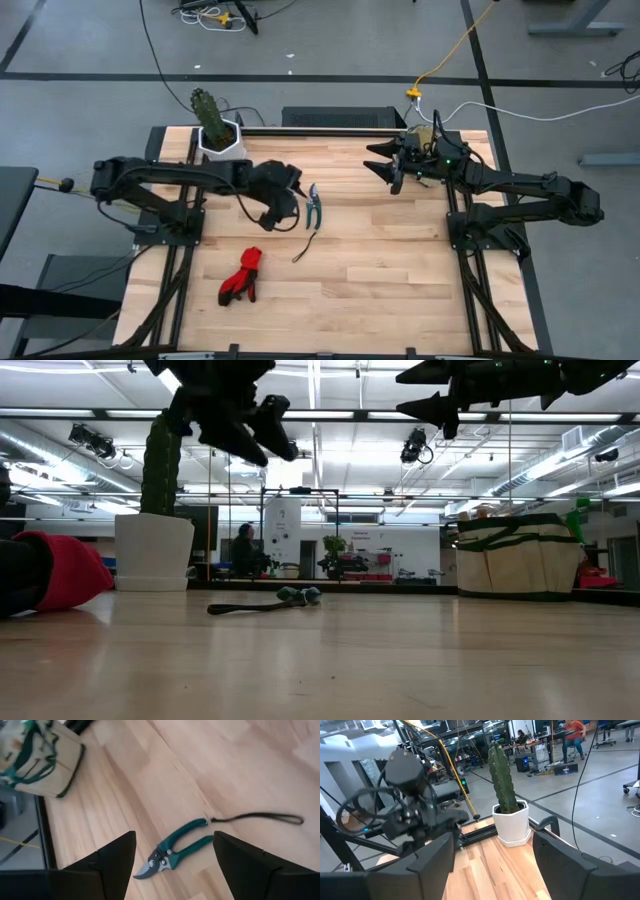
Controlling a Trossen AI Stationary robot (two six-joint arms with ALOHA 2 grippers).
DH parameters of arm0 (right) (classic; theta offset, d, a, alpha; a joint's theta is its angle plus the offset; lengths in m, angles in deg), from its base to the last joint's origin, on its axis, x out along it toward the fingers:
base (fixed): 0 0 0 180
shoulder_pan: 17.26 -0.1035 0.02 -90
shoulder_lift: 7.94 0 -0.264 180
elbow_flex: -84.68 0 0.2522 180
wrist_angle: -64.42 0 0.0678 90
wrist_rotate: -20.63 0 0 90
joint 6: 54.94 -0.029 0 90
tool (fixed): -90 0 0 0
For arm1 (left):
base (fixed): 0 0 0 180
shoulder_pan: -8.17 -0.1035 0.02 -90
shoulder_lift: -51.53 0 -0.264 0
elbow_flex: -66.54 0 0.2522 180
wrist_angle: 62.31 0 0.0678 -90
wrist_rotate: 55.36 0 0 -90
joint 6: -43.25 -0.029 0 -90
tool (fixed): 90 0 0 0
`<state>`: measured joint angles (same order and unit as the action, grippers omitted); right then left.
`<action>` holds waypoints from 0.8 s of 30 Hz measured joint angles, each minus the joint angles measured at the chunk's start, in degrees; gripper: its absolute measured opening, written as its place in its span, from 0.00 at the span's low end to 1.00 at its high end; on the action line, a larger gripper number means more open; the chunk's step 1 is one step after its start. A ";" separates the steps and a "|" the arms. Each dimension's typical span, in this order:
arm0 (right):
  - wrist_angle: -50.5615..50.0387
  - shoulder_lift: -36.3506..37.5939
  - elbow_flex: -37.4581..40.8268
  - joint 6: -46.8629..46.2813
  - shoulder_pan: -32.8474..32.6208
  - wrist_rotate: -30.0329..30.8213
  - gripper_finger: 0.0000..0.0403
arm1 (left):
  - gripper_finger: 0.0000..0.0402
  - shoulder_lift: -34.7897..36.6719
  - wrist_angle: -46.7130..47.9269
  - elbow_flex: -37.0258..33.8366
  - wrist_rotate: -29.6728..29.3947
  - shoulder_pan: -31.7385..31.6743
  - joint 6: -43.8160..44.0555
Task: Pick & Place Garden tools in Gardening bag
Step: Put the green shear scissors into the white gardening bag
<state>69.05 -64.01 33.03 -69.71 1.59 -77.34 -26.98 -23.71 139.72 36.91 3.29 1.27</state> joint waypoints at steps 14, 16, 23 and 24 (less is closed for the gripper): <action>-0.09 0.00 0.00 0.00 0.00 0.00 0.69 | 0.67 -5.72 -0.20 0.00 -0.07 -0.01 -16.74; -0.11 0.00 0.00 0.00 0.00 -0.01 0.69 | 0.67 -5.72 -0.34 0.00 -0.09 -0.06 -15.62; -0.11 0.00 0.00 -1.51 0.00 0.00 0.69 | 0.67 -5.72 -0.84 0.00 -1.32 -0.11 -12.57; -0.11 0.00 0.00 -1.51 0.02 0.00 0.69 | 0.67 -5.72 -0.86 0.00 -2.30 0.02 -12.08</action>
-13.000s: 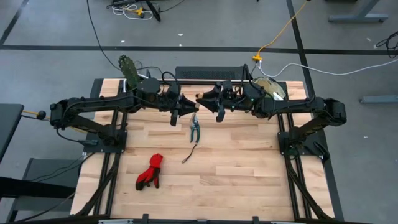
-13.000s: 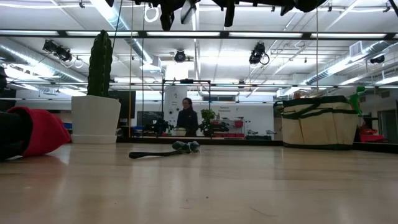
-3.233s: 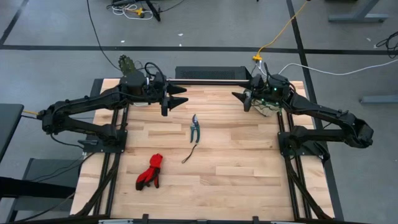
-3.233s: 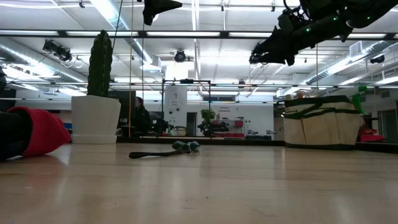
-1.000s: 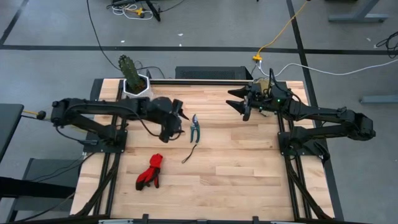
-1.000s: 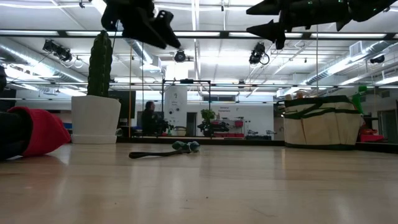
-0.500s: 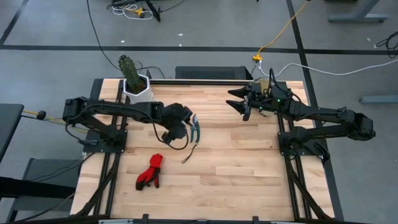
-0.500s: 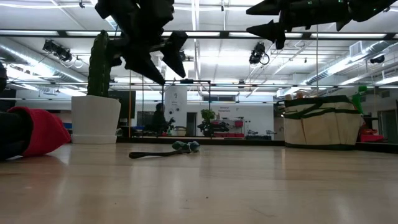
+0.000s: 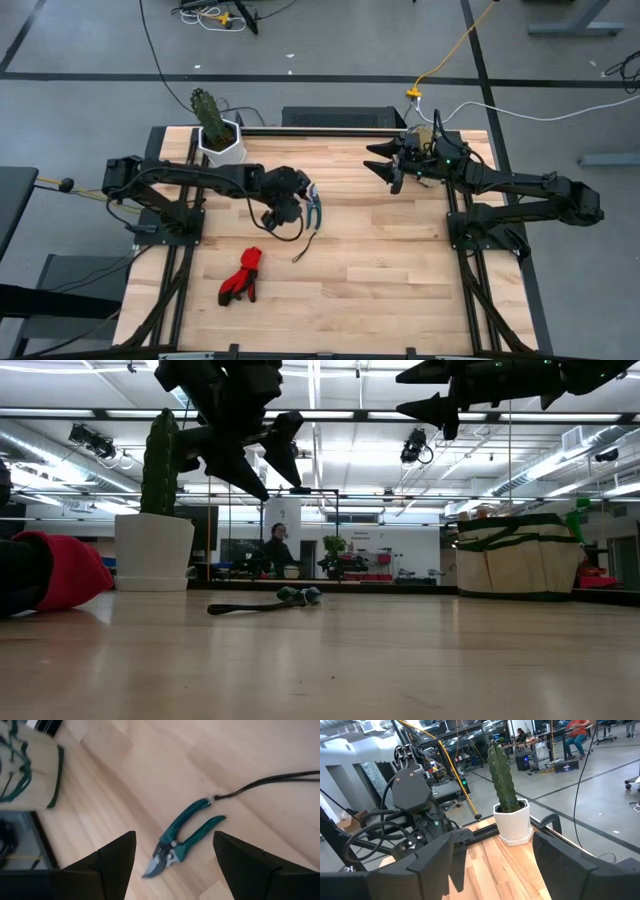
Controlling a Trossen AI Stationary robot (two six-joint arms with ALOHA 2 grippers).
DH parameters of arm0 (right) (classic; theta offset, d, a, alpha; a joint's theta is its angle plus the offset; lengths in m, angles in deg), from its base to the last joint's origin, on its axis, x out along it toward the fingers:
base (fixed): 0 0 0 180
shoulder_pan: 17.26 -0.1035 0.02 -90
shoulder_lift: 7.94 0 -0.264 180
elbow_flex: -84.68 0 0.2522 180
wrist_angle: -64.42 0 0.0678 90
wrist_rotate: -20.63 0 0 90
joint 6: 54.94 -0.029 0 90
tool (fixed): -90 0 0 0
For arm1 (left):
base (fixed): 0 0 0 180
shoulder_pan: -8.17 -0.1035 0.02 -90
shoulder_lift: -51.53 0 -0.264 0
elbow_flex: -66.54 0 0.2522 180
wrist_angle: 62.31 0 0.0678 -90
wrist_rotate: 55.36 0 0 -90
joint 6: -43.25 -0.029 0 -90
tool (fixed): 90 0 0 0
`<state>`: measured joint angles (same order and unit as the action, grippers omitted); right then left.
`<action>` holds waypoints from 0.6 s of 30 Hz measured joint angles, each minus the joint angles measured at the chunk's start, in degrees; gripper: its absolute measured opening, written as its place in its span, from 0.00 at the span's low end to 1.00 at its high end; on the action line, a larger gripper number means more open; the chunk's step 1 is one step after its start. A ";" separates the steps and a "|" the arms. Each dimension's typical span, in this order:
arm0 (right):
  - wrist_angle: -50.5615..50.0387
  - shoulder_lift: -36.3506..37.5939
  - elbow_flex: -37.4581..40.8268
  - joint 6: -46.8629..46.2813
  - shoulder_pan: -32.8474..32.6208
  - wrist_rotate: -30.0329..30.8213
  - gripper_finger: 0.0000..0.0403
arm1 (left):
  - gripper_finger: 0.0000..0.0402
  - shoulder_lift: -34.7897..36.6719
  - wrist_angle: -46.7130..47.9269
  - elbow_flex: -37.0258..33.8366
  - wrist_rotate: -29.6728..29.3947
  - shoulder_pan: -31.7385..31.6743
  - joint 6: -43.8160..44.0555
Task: Pick & Place Garden tools in Gardening bag
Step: Put the green shear scissors into the white gardening bag
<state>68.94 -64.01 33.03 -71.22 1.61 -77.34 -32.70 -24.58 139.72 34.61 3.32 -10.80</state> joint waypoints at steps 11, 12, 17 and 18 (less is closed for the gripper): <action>0.00 0.00 0.00 0.21 -0.01 0.00 0.69 | 0.65 0.11 6.58 3.79 -2.43 0.57 1.53; 0.01 0.00 0.00 0.22 -0.02 0.00 0.69 | 0.64 0.11 7.85 4.75 -1.97 0.51 1.81; 0.04 0.00 0.00 0.24 -0.02 0.00 0.69 | 0.59 0.11 12.39 8.42 -1.60 0.40 0.60; 0.06 0.00 0.00 0.22 -0.02 0.00 0.69 | 0.59 0.11 12.85 8.74 -1.54 0.40 -0.27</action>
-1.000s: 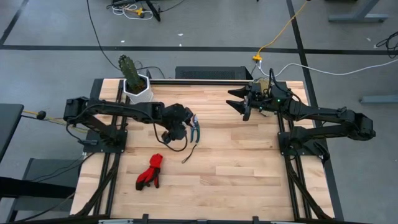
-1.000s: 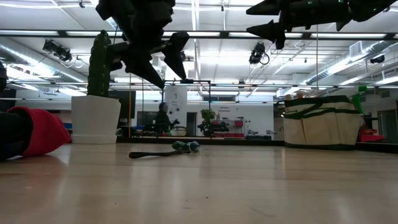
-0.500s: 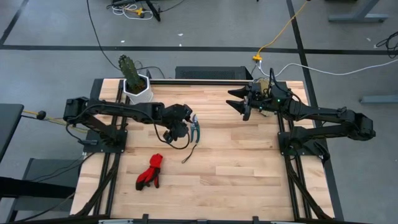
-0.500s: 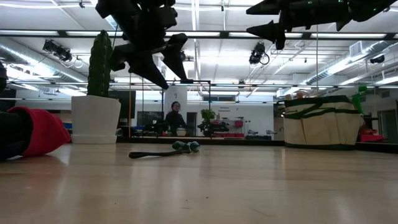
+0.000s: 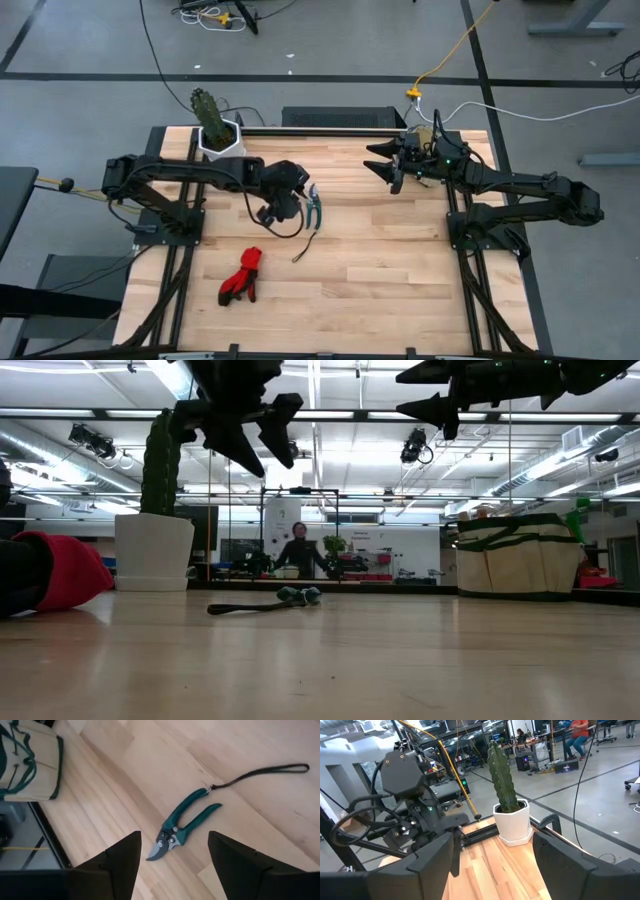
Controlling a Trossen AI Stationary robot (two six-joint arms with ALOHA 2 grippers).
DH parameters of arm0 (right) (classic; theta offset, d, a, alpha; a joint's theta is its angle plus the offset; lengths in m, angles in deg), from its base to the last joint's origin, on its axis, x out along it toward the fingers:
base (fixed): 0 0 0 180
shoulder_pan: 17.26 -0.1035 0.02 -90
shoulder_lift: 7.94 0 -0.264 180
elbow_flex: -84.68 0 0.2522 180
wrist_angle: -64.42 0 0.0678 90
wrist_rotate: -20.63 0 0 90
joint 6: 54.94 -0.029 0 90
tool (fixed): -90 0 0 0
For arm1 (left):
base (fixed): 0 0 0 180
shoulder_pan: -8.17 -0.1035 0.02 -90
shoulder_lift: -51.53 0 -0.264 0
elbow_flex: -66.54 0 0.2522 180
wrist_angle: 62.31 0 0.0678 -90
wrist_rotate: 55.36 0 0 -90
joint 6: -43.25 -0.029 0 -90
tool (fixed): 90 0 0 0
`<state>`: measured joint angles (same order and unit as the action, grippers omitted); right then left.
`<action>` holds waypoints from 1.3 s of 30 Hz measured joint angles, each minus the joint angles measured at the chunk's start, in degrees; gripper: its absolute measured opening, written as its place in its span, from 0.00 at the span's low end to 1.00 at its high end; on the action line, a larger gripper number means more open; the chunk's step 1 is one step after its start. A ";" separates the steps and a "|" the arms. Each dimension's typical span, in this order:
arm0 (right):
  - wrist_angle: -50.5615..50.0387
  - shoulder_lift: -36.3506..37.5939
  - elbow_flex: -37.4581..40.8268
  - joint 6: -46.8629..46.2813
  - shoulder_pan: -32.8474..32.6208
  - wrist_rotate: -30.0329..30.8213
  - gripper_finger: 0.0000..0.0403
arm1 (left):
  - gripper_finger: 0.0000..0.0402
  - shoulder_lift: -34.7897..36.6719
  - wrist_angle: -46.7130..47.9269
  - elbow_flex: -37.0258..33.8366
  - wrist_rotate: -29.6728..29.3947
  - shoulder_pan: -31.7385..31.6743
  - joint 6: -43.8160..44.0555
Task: Pick & Place Garden tools in Gardening bag
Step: Put the green shear scissors into the white gardening bag
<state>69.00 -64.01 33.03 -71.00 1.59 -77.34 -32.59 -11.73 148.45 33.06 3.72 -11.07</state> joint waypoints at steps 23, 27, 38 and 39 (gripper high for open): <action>0.05 0.00 0.00 0.02 0.00 0.04 0.69 | 0.58 -8.56 3.32 1.05 9.21 -0.79 -14.49; 0.04 0.00 0.00 -0.78 0.00 0.04 0.69 | 0.58 -10.60 2.93 1.05 8.15 -0.79 -17.68; -0.37 -0.02 0.00 -1.69 0.02 2.54 0.69 | 0.58 -11.54 -1.35 1.01 5.32 -0.83 -24.96; -0.39 -0.02 0.00 -1.69 0.02 2.58 0.69 | 0.58 -11.54 -1.33 1.01 5.77 -0.87 -26.04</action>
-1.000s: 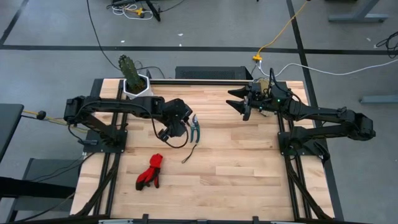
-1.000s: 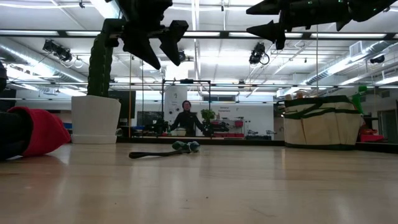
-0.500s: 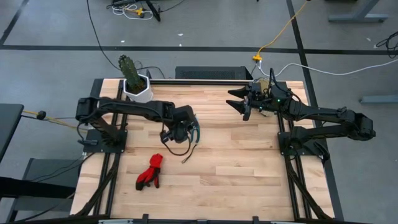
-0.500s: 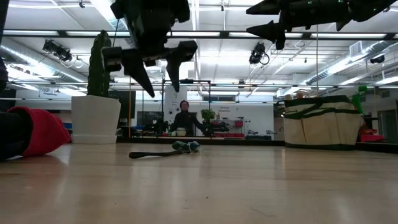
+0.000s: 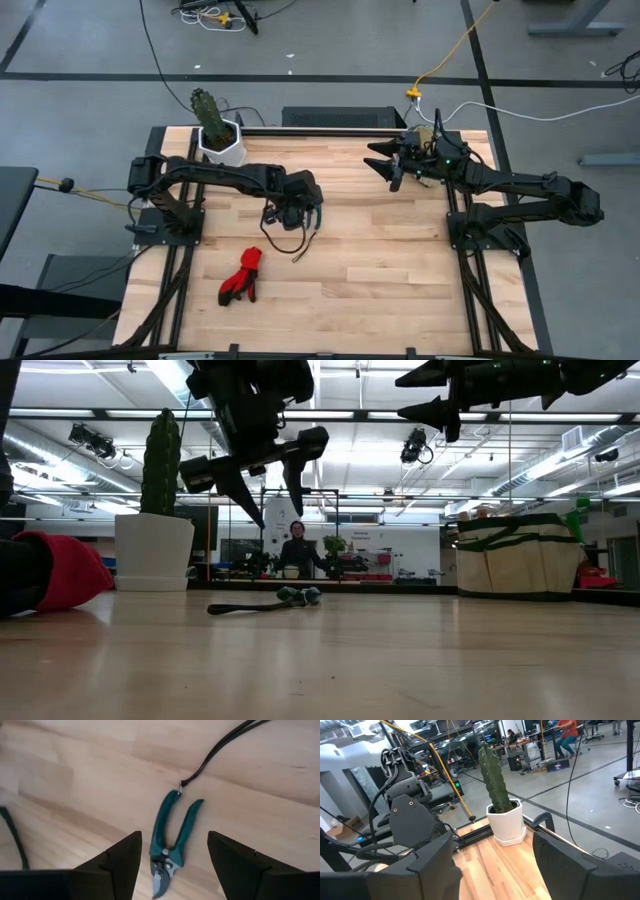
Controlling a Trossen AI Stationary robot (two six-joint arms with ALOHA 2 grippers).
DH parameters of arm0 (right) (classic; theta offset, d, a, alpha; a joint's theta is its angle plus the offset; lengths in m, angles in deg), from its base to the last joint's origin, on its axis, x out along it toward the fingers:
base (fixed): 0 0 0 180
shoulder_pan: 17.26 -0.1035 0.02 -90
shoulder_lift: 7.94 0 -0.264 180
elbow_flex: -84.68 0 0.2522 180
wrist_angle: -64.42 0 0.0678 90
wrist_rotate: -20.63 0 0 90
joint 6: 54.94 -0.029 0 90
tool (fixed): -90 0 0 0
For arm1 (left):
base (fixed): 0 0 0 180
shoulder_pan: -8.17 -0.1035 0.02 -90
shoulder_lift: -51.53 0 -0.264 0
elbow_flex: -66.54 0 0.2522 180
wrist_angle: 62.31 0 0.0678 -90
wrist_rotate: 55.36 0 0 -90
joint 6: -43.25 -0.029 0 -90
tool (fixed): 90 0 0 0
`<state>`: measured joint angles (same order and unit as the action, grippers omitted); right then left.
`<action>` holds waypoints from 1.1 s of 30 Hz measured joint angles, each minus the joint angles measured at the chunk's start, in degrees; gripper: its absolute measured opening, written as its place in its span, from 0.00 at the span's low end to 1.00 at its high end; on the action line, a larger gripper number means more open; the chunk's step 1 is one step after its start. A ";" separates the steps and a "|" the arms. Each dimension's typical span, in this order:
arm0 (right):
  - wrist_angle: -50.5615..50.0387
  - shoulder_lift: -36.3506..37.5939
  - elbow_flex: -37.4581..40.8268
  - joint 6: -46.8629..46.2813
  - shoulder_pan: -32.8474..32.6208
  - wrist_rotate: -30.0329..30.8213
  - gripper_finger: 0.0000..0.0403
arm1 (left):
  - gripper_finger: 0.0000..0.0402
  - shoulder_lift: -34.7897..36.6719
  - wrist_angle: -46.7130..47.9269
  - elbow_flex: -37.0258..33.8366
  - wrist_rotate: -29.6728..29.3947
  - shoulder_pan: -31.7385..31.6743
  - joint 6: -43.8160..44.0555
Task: Pick & Place Garden tools in Gardening bag
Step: Put the green shear scissors into the white gardening bag
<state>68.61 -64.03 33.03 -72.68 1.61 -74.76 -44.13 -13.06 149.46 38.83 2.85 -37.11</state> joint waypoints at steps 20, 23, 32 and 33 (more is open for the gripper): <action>-1.06 -0.04 0.00 0.04 -0.17 0.04 0.69 | 0.58 -7.52 -3.91 -0.23 3.48 -1.60 -7.31; -1.18 -0.04 0.00 0.20 -0.17 0.04 0.69 | 0.58 -8.67 -3.48 -0.22 2.75 -1.60 -7.30; -2.21 -0.04 0.00 0.20 -0.22 0.04 0.69 | 0.58 -10.95 -3.42 -0.20 1.90 -1.59 -7.31; -2.59 -0.04 0.00 0.20 -0.22 0.04 0.69 | 0.58 -11.11 -3.47 -0.20 1.89 -1.59 -7.31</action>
<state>66.03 -64.08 33.03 -72.48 1.39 -74.71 -55.24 -16.53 149.27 40.72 1.26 -44.43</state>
